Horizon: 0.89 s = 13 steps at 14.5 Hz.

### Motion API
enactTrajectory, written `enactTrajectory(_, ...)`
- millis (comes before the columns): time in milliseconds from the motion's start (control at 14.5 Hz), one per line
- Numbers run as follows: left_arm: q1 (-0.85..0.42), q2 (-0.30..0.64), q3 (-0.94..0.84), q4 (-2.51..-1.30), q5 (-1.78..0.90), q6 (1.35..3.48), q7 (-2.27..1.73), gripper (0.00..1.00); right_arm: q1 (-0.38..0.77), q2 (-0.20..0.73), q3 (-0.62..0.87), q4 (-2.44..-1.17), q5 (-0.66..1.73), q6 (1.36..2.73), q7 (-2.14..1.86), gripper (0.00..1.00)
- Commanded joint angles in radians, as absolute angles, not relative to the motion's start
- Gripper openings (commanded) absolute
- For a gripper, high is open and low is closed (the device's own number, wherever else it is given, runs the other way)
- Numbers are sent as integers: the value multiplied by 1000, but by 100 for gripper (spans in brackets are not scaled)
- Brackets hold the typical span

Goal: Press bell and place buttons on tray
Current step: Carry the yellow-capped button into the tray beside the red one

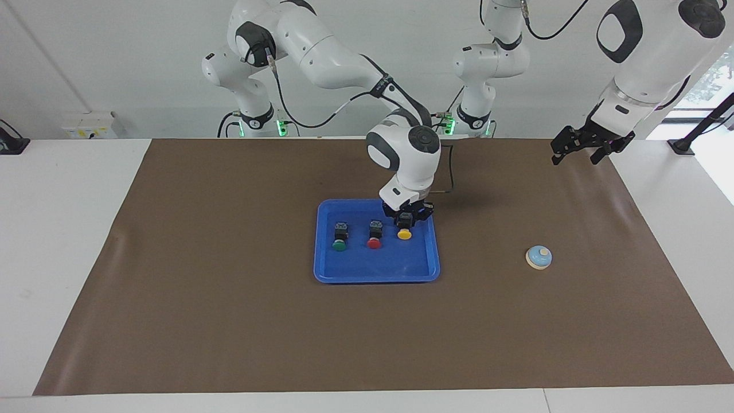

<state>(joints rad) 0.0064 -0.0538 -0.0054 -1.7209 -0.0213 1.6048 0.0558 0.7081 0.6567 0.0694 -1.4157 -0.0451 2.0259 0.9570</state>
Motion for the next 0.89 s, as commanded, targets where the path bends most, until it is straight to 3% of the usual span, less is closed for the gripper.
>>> enactTrajectory(0, 8, -48, -3, -1703, -26, 1589, 54, 100, 669, 591, 75, -1404, -31, 1922, 980, 100)
enactTrajectory(344, 8, -48, -3, -1703, -26, 1589, 54, 100, 517, 464, 75, -1410, -18, 1783, 950, 100)
enactTrajectory(825, 8, -48, -3, -1704, -26, 1589, 54, 100, 214, 308, 77, -1417, -14, 1596, 418, 100)
